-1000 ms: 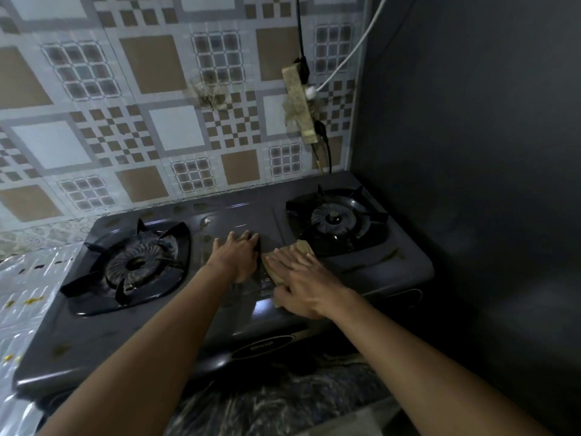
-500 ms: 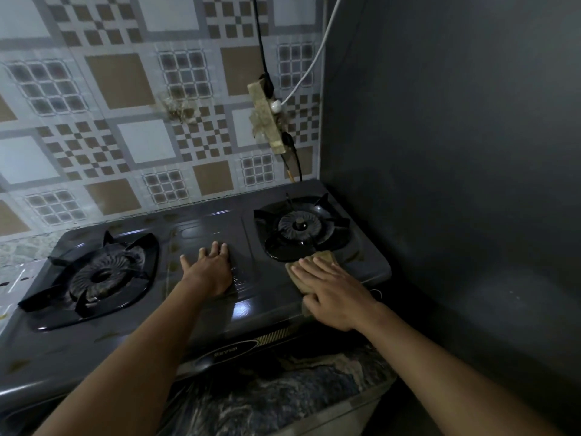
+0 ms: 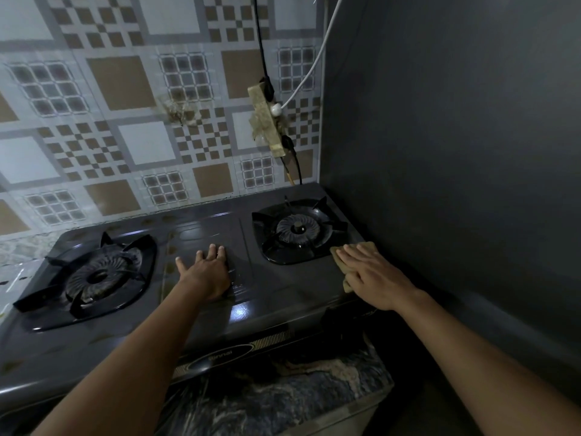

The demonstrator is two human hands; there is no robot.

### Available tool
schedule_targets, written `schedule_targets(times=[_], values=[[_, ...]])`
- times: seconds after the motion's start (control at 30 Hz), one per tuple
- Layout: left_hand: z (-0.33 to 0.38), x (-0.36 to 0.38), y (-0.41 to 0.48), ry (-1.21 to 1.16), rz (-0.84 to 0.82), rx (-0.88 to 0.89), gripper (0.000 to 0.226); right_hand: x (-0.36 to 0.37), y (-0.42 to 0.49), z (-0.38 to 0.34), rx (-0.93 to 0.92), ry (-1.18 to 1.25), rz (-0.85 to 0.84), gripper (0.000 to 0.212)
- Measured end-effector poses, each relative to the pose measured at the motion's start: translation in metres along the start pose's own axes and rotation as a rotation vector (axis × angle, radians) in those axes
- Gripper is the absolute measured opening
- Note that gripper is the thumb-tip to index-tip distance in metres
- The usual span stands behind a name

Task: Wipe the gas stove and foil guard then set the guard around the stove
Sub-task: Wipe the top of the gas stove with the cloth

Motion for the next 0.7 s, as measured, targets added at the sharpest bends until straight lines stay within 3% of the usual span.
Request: schedule_targets(times=[0.17,0.33,0.43,0.7], values=[[0.0,0.002,0.001,0.008,0.001,-0.01,0.07,-0.005,0.002,-0.005,0.041,0.021,0.087,0.054],[0.0,0.004,0.0,0.023,0.017,-0.009,0.066,0.003,0.0,-0.008,0.287,-0.077,0.208,0.078],[0.001,0.004,0.001,0.045,0.009,-0.009,0.066,0.005,-0.005,-0.017,0.375,-0.05,0.222,0.074],[0.001,0.004,0.0,0.046,0.007,0.041,0.067,0.022,-0.019,-0.077,0.303,0.054,0.157,0.071]])
Point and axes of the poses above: each hand's wrist, its own y-axis towards the middle knuckle, its own x-axis out of the palm, z = x × y, the point moved 8 cm from there along y, towards the middle knuckle, and after that the axes turned 2 degrees about x, right-handed, at the moved point
